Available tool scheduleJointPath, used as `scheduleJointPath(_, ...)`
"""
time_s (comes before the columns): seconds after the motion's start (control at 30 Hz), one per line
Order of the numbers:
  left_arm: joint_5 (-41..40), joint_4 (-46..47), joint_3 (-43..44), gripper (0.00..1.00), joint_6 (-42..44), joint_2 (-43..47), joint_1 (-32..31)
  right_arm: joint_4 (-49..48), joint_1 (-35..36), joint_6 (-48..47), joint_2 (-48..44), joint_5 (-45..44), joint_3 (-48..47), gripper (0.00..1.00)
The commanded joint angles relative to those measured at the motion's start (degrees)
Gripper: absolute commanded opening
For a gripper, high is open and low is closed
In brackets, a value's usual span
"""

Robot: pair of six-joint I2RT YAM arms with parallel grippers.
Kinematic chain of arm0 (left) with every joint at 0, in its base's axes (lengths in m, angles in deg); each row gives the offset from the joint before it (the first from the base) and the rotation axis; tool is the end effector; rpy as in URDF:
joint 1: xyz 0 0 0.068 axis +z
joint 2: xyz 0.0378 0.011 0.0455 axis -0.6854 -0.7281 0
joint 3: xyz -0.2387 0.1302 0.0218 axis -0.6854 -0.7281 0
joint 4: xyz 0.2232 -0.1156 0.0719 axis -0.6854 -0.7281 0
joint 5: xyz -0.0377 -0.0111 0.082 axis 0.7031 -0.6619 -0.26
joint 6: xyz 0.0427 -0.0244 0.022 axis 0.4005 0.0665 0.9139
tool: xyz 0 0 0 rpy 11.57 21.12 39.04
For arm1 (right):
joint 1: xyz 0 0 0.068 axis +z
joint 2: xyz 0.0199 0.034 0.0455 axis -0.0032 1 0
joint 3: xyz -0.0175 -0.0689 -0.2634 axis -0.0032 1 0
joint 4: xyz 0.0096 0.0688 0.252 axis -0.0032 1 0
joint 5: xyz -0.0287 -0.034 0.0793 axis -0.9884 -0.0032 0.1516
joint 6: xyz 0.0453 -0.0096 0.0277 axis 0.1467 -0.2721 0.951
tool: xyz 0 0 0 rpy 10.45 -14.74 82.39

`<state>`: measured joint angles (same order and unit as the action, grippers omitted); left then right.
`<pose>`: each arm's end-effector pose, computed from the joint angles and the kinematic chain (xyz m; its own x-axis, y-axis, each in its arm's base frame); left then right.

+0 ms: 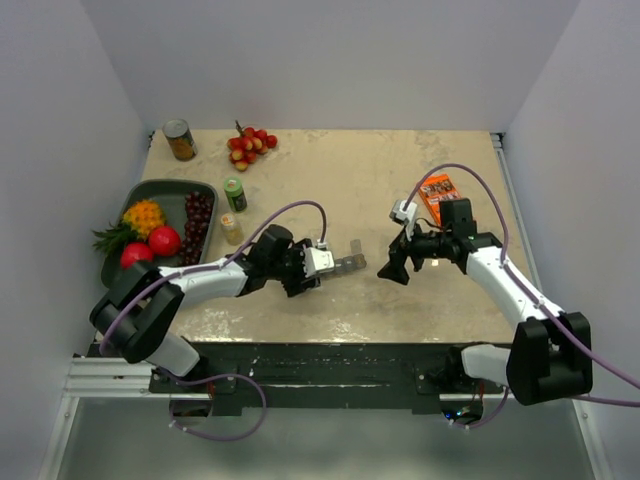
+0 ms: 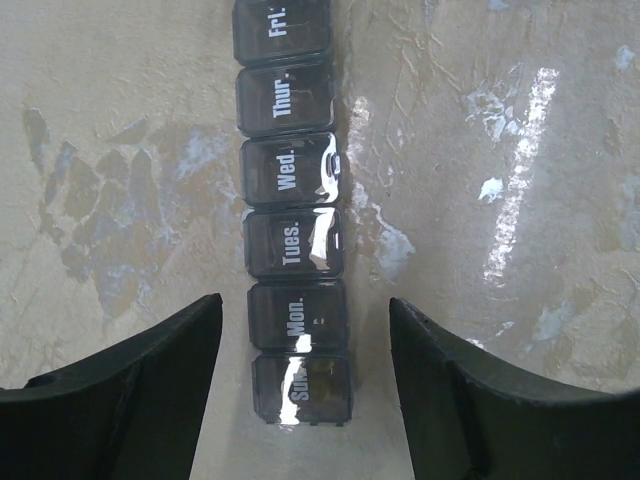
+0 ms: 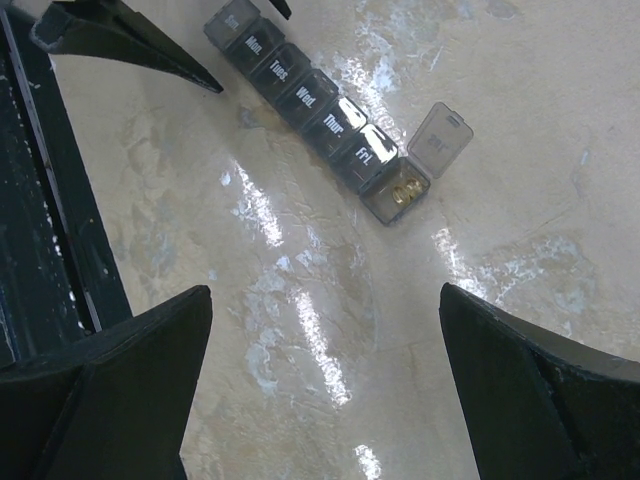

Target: Sort the pills into containers

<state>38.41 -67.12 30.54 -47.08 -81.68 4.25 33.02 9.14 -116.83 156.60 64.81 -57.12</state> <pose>0.2174 -0.1915 0.1600 -0.0614 0.6662 -0.7433 0.9449 0.2788 0.1718 0.2321 0.0653 0.2351 -0.3480 -0.4101 -0.8430 -0.8937 0.4168 0.1662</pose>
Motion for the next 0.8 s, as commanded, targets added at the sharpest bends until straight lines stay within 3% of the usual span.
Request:
scheduleJointPath(0.0,0.6,0.3,2.5,0.70,2.5,-1.3,-0.5,-3.3,0.0,4.5,1.7,-0.1,-1.4,0.99)
scheduleJointPath(0.13,0.1,-1.4,4.5,0.61,2.9,-3.4,-0.9,-3.3,-0.2,7.5,6.0,-0.4,-4.8,0.93)
scheduleJointPath(0.37,-1.5,-3.8,6.1,0.52,3.1,-5.3,-1.6,-2.0,-0.1,11.8,17.6,-0.6,-15.4,0.71)
scheduleJointPath(0.63,-2.4,-4.7,7.2,0.36,2.4,-6.7,-2.2,1.5,0.0,15.9,33.3,-4.3,-28.1,0.27)
scheduleJointPath(0.77,-2.8,-4.9,7.5,0.31,2.1,-7.1,-2.4,4.0,0.5,15.8,40.1,-4.6,-32.5,0.18)
